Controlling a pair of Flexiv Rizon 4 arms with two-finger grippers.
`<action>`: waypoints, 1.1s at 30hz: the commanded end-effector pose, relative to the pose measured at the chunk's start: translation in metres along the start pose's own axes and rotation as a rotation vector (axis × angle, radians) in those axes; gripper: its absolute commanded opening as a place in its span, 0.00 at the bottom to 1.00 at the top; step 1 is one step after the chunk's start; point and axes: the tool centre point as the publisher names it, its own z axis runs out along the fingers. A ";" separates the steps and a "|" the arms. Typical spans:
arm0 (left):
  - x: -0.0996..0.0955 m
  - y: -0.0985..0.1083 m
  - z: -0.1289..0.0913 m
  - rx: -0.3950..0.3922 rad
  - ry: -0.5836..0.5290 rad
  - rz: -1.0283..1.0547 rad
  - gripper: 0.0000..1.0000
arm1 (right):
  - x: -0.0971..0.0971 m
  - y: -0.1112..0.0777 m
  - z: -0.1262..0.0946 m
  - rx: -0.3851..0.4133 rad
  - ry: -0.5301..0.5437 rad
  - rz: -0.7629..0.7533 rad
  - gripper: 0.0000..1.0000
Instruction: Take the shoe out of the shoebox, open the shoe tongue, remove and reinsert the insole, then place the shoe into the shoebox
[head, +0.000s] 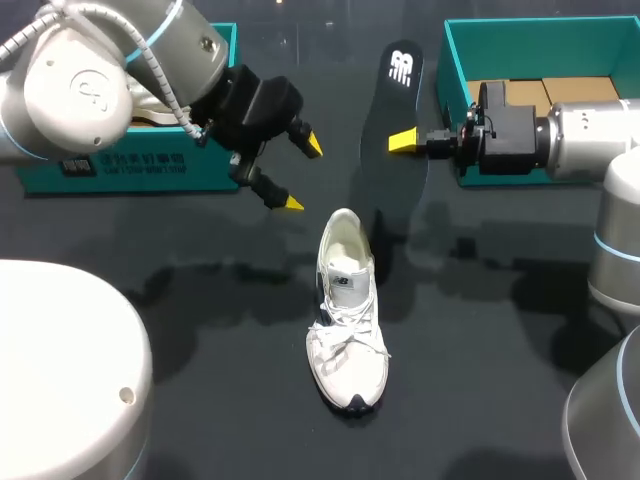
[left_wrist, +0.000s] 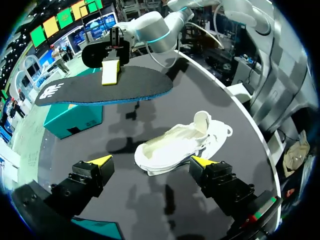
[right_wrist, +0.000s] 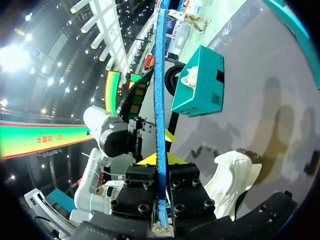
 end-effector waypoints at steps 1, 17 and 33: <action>0.003 0.017 0.011 0.036 0.040 -0.034 1.00 | -0.009 -0.003 0.014 -0.014 0.027 -0.043 0.00; 0.017 0.034 0.022 -0.076 0.009 -0.005 1.00 | -0.011 -0.005 0.022 -0.005 0.029 -0.102 0.00; 0.028 0.057 0.050 -0.038 0.107 -0.057 1.00 | -0.048 -0.008 0.053 0.047 0.078 -0.172 0.00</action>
